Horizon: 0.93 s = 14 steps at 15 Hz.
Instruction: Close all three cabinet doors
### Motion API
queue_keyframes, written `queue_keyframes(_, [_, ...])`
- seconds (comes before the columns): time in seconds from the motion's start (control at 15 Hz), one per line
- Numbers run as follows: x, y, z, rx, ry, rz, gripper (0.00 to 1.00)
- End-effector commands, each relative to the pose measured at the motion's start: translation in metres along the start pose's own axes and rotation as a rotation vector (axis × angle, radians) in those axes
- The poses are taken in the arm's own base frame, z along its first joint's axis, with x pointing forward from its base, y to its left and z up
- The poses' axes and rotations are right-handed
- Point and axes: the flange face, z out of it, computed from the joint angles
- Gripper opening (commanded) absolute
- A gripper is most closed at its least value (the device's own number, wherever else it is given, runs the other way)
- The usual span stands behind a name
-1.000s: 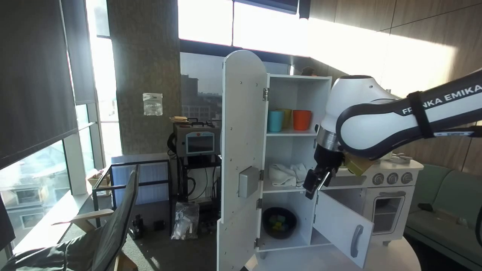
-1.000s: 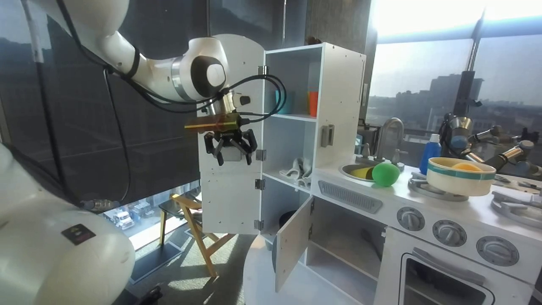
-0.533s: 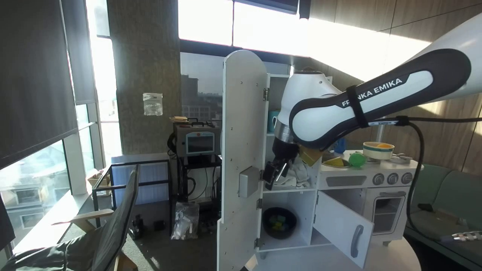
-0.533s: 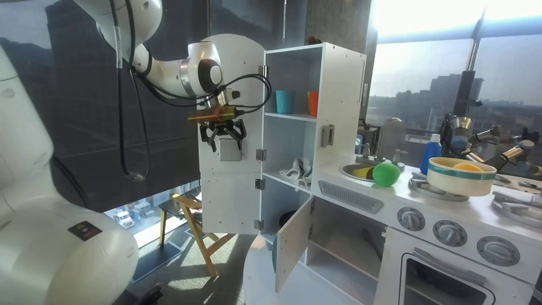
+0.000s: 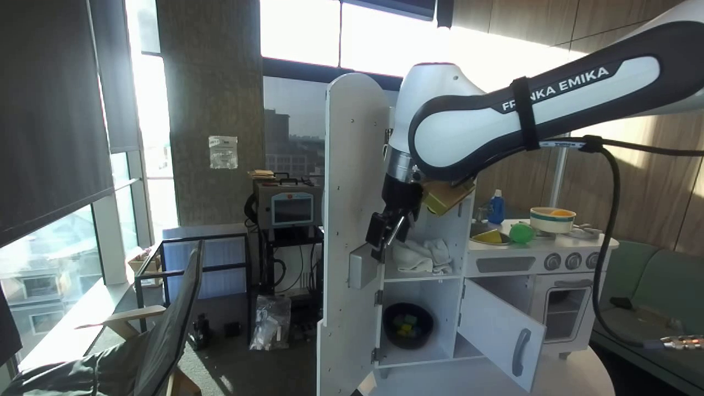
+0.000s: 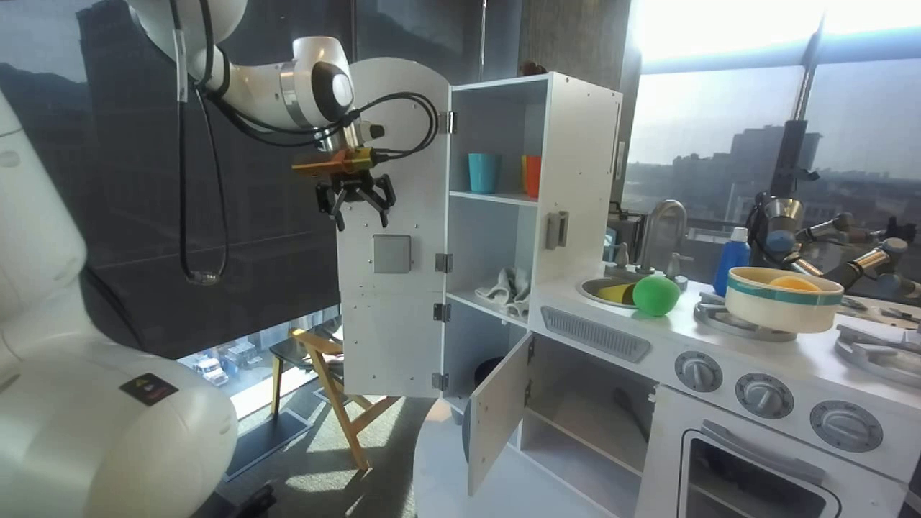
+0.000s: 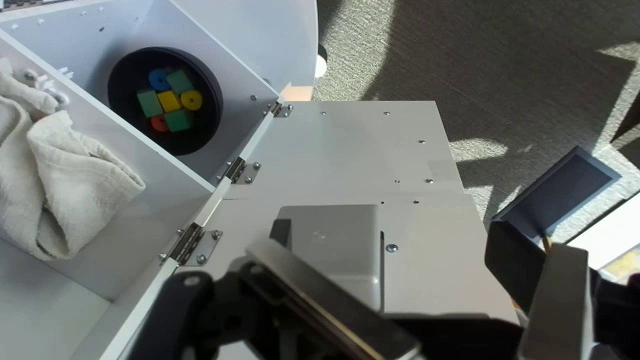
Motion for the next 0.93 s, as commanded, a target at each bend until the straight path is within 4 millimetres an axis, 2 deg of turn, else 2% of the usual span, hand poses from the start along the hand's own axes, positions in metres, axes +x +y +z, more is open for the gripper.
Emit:
queue_keyframes(0.0, [-0.001, -0.040, -0.025, 0.055, -0.005, -0.048, 1.00])
queue_keyframes(0.2, [0.005, -0.070, -0.026, -0.001, 0.032, -0.072, 1.00])
queue_keyframes(0.27, [0.008, -0.077, -0.026, -0.039, 0.051, -0.008, 1.00])
queue_keyframes(0.47, [0.006, -0.099, -0.030, -0.066, 0.078, 0.043, 1.00])
queue_keyframes(0.73, [0.004, -0.122, -0.041, -0.056, 0.101, 0.093, 1.00])
queue_keyframes(0.87, [0.008, -0.125, -0.046, -0.047, 0.146, 0.092, 1.00])
